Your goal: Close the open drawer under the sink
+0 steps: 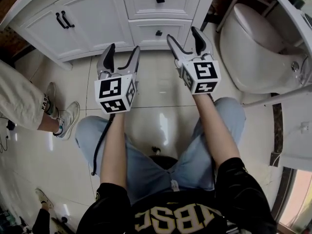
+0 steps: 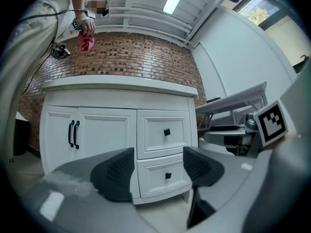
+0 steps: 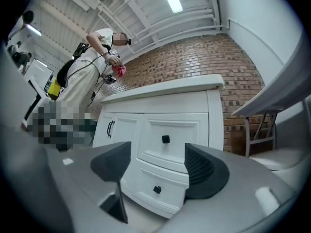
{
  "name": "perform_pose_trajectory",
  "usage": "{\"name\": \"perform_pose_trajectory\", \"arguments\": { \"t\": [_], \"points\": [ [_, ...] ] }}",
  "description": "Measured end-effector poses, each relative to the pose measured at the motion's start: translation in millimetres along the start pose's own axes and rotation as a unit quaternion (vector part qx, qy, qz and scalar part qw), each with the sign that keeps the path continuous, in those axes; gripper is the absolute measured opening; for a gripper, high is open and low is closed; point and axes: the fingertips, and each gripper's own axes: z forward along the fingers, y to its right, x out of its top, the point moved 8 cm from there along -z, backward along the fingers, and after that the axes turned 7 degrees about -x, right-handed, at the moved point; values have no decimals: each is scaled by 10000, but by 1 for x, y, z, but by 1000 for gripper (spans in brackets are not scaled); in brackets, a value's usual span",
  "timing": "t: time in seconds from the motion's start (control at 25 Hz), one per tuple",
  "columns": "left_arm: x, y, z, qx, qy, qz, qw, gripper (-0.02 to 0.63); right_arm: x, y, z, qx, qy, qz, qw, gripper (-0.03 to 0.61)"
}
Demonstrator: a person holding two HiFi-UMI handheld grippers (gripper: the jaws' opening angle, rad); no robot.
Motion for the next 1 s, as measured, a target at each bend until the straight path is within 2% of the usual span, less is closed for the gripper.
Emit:
{"name": "perform_pose_trajectory", "arguments": {
  "t": [0.2, 0.4, 0.68, 0.88, 1.0],
  "points": [
    [15, 25, -22, 10, 276, 8, 9996, 311, 13, -7, -41, -98, 137, 153, 9997, 354],
    [27, 46, -38, 88, 496, -212, 9985, 311, 19, -5, -70, -288, 3, 795, 9964, 353],
    [38, 63, -56, 80, 571, -41, 9983, 311, 30, 13, -110, -644, 50, 435, 9970, 353],
    [33, 68, -59, -12, 489, -171, 9987, 311, 30, 23, -127, -774, -12, 553, 9955, 352],
    [36, 80, -58, -149, 505, -76, 9986, 310, 32, 23, -130, -744, -3, 513, 9959, 351]
  ]
}}
